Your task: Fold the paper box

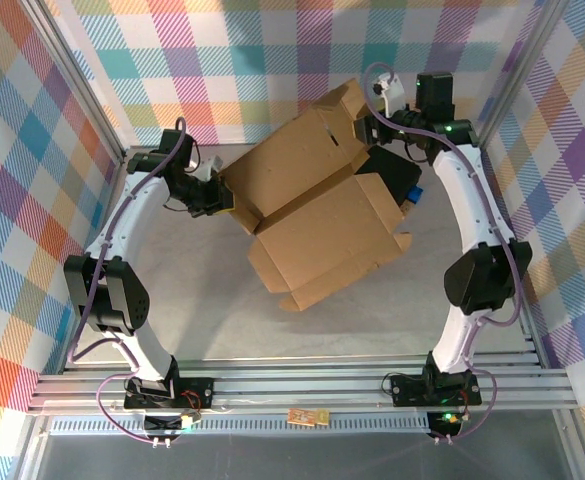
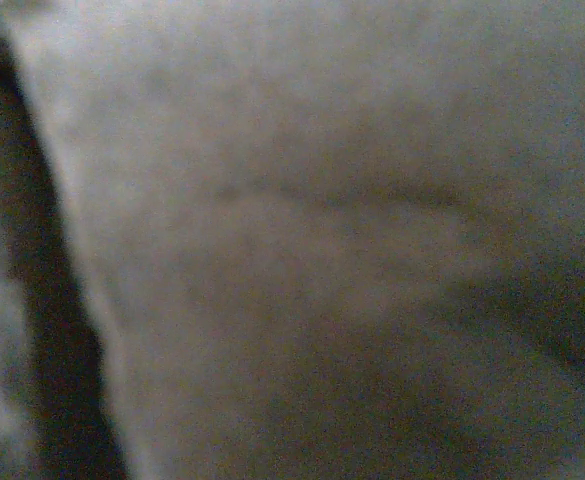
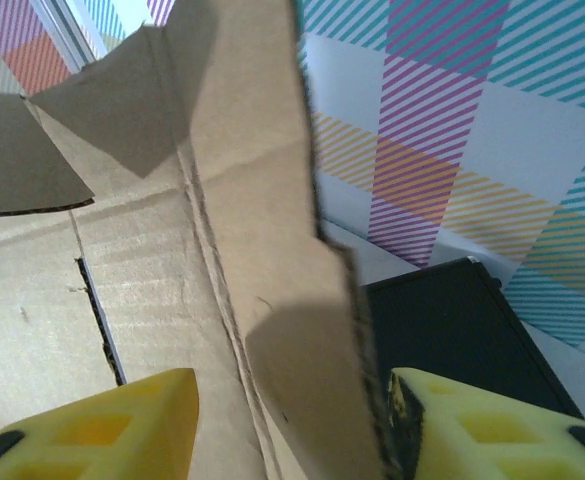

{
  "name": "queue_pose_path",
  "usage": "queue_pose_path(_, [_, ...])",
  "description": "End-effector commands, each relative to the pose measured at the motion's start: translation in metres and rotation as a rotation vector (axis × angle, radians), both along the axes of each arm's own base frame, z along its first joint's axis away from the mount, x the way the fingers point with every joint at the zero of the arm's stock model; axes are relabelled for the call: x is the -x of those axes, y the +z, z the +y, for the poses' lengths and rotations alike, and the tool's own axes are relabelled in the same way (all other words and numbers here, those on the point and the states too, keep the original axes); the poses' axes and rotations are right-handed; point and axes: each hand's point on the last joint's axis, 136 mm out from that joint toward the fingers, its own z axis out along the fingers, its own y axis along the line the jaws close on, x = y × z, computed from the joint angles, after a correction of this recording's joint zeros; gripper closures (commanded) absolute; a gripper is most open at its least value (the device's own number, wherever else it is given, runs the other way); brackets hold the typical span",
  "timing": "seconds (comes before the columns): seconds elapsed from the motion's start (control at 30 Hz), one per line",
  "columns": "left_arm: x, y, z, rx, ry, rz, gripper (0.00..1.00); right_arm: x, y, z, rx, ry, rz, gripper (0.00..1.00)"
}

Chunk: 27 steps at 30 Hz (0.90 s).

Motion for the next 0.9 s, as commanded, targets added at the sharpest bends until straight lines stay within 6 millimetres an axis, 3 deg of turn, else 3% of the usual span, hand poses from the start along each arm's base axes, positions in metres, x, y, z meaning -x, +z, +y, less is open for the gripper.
queue_pose_path(0.0, [0.003, 0.006, -0.004, 0.046, -0.015, 0.012, 1.0, -0.001, 0.018, 0.007, 0.048, -0.029, -0.065, 0.65])
queue_pose_path(0.1, [0.001, 0.006, -0.004, 0.05, -0.001, 0.015, 1.0, 0.002, 0.029, 0.011, 0.133, -0.097, -0.131, 1.0])
queue_pose_path(0.2, [-0.003, 0.005, 0.0, 0.065, 0.061, 0.04, 1.0, 0.007, 0.04, 0.01, 0.271, -0.225, -0.254, 1.0])
queue_pose_path(0.4, [-0.01, 0.005, -0.001, 0.127, 0.156, 0.113, 1.0, 0.036, 0.067, 0.019, 0.373, -0.378, -0.479, 1.0])
queue_pose_path(0.7, [-0.013, 0.016, -0.008, 0.185, 0.172, 0.103, 1.0, 0.05, 0.071, 0.056, 0.625, -0.467, -0.717, 1.0])
queue_pose_path(0.87, [-0.01, 0.022, -0.009, 0.202, 0.172, 0.09, 1.0, 0.062, 0.069, 0.089, 0.678, -0.412, -0.793, 1.0])
